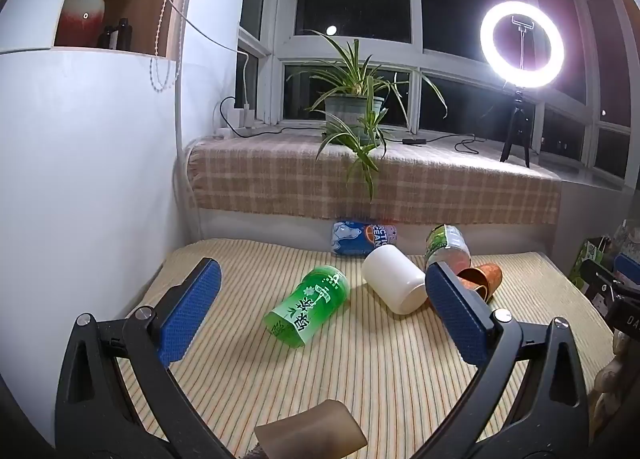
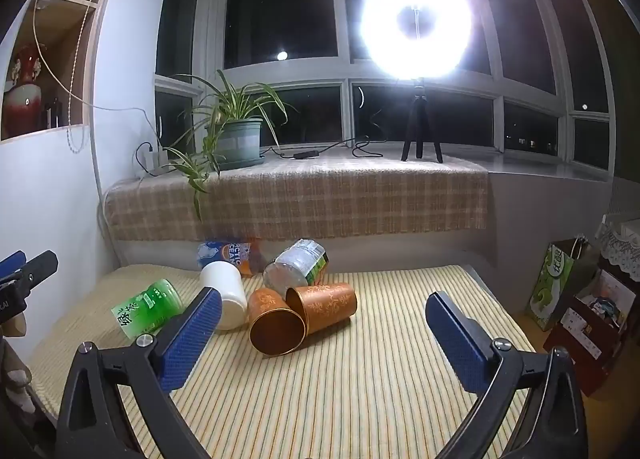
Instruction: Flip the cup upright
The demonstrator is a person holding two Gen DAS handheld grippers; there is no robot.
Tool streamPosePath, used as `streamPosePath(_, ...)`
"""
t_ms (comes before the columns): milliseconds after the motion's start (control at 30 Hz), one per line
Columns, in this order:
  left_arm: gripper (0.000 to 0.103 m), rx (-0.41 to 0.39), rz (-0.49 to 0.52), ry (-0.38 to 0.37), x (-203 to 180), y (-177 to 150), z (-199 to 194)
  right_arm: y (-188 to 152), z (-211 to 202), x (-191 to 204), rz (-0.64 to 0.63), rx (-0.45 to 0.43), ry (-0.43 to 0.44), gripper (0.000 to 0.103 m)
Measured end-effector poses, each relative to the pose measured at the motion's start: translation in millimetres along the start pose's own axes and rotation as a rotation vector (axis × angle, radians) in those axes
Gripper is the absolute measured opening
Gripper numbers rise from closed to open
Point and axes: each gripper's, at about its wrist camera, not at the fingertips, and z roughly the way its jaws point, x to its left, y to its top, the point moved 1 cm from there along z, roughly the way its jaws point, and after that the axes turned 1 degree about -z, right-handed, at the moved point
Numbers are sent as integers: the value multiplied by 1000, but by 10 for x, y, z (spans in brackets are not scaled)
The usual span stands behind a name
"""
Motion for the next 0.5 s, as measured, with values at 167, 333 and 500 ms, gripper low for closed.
streamPosePath(167,103,3,4,3,8,-19,12,-2,12,17,1,3,-1,103)
streamPosePath(333,103,14,3,4,7,-33,52,-2,20,27,2,1,2,103)
streamPosePath(500,103,15,5,6,-3,-43,50,0,21,31,0,1,4,103)
